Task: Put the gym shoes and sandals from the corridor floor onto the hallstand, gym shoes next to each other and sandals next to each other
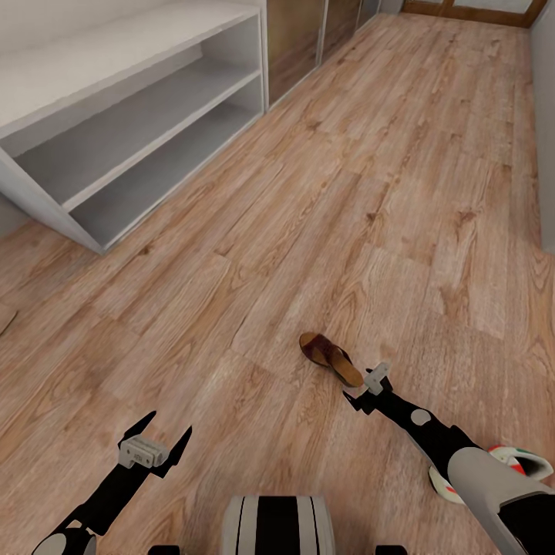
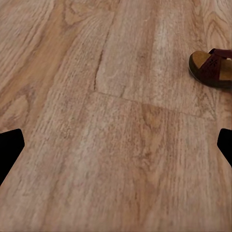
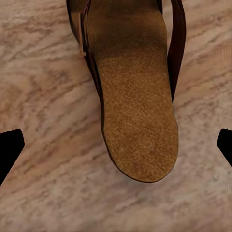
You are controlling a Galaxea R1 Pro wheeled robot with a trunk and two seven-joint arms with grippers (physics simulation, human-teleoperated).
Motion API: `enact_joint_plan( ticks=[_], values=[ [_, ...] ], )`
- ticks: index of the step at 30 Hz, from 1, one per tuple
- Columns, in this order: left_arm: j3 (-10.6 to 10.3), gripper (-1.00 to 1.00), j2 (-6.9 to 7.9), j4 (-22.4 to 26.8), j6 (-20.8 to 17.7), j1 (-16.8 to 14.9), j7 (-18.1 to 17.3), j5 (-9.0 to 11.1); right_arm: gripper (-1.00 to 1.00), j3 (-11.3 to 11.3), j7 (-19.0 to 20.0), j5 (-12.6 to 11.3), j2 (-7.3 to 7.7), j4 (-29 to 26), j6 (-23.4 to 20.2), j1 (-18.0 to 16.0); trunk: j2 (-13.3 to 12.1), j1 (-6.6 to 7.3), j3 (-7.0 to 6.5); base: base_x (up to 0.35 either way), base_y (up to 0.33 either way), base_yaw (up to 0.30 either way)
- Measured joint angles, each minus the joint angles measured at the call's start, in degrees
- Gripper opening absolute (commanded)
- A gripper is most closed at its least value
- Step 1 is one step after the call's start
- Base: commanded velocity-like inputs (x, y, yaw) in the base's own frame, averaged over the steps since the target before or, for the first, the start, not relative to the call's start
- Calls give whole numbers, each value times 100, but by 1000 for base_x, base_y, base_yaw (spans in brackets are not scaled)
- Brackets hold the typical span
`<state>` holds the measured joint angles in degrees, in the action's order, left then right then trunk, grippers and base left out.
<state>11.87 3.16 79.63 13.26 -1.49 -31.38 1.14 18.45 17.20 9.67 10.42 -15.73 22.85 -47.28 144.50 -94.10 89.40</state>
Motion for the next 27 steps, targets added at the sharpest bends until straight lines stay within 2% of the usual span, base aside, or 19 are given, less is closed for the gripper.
enact_joint_plan(
  ticks=[27],
  values=[
    [0,100,0,0,0,-1,0,0,100,-7,-7,-1,77,-31,0,-11,0,0,53,0,0,0]
  ],
)
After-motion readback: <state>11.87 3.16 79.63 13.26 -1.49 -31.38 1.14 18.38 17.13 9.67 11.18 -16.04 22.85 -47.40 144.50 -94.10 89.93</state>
